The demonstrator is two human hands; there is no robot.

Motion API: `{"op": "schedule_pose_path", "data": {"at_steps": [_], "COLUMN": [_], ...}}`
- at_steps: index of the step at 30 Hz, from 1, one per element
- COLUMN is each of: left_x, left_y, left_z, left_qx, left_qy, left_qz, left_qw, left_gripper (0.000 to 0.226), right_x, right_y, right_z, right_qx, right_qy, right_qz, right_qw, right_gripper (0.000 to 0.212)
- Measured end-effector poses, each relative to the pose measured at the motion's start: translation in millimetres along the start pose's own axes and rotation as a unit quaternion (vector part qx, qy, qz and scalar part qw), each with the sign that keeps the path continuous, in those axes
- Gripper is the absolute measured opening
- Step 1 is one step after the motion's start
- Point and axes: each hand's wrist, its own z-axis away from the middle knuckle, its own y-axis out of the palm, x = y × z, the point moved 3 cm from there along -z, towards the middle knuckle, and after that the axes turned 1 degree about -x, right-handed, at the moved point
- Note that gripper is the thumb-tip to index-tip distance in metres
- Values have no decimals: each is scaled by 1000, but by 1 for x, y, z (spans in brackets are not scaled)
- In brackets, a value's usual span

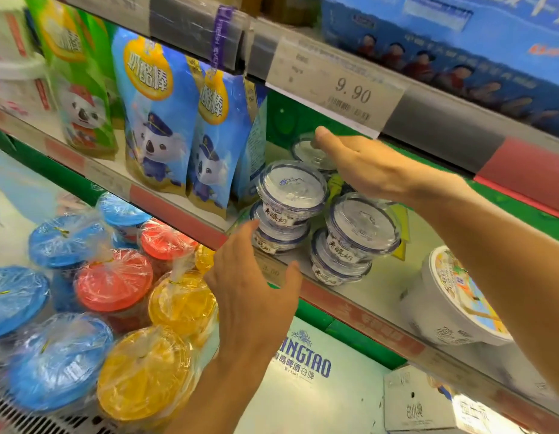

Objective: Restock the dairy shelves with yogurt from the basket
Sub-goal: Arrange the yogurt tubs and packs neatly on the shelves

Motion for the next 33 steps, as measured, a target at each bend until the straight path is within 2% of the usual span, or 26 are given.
{"op": "schedule_pose_path", "data": {"at_steps": [5,12,13,14,16,19,24,25,28,33], "left_x": [1,-19,-25,-32,-47,-77,-151,-168,-216,-273], "left_y": [-6,-36,-45,-55,-77,-110,-164,-173,-193,-214], "left_z": [-1,-13,-15,-18,-24,-26,-26,-26,-24,-26], "left_qx": [40,76,76,76,79,84,65,66,88,116], "left_qy": [-2,-19,-19,-19,-13,13,49,60,93,99], "left_qz": [24,-16,-24,-27,-25,-23,-39,-42,-55,-72], "left_qw": [999,997,997,997,996,996,996,995,990,986], "left_gripper": [69,68,68,67,64,55,45,45,43,44], "right_x": [-6,14,18,20,22,34,64,70,85,91], "right_y": [2,6,6,4,1,6,-13,-22,-61,-137], "right_z": [-1,17,24,32,54,90,154,166,205,251], "right_qx": [5,24,24,3,-67,-116,-102,-95,-100,-211], "right_qy": [-8,42,48,61,82,35,-12,-10,-16,-12], "right_qz": [-8,-154,-134,-66,56,39,1,-16,-33,-52], "right_qw": [1000,987,990,996,993,992,995,995,994,976], "right_gripper": [51,50,52,56,62,57,83,81,51,42]}}
